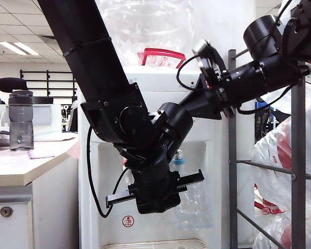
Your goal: Pick up the plastic mug from the left desk, go to the cold water outlet of the water dispenser, press the vertical switch to get some water, then put the mug back on the desk.
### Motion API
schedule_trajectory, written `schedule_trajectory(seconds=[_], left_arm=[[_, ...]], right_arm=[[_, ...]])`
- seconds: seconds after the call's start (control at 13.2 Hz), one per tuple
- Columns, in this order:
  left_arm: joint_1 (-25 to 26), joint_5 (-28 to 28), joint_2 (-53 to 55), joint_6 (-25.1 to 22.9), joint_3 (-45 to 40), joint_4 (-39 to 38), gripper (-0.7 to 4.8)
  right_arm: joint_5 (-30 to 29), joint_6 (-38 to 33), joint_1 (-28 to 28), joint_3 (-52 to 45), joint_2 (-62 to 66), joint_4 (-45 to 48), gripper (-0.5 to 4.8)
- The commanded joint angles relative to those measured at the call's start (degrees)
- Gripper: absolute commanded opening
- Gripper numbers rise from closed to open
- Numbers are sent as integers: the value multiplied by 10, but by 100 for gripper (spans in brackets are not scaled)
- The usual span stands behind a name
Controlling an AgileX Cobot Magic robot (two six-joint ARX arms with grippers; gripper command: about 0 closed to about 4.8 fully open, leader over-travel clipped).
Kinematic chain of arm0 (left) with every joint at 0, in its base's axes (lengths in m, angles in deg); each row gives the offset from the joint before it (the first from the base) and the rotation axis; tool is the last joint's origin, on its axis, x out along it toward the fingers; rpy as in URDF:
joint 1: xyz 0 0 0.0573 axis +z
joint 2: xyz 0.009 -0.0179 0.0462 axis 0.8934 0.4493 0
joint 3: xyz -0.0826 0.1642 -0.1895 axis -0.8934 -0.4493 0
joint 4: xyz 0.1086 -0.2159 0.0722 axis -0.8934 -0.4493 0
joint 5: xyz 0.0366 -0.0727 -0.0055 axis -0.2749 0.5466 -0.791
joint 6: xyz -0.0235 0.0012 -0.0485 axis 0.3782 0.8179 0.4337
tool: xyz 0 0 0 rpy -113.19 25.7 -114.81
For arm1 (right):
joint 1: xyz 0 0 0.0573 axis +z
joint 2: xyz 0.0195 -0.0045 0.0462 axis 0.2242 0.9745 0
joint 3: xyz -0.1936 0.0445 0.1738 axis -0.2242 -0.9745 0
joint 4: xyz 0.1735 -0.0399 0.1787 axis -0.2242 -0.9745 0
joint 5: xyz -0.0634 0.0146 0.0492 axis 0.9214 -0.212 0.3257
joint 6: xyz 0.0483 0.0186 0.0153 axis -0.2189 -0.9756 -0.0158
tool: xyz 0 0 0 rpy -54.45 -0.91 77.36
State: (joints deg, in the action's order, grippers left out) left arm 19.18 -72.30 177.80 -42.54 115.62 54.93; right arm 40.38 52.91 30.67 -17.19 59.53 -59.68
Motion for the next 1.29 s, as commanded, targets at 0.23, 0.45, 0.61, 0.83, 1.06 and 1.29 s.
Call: schedule_trajectory(seconds=[0.23,0.45,0.61,0.83,1.06,1.29], left_arm=[[3,-1,-5,0,4,26,-6],[3,4,-5,0,4,27,-6],[3,5,-5,0,4,27,-6],[3,6,-5,0,4,27,-6],[3,7,-5,0,4,27,-6],[3,12,-5,0,4,27,-6]], right_arm=[[86,258,2,3,4,2,-5],[55,366,3,3,26,3,-5],[56,410,3,3,38,3,-5],[74,453,3,2,51,18,-5],[98,466,5,3,66,55,-5],[102,469,6,3,78,78,-5]])
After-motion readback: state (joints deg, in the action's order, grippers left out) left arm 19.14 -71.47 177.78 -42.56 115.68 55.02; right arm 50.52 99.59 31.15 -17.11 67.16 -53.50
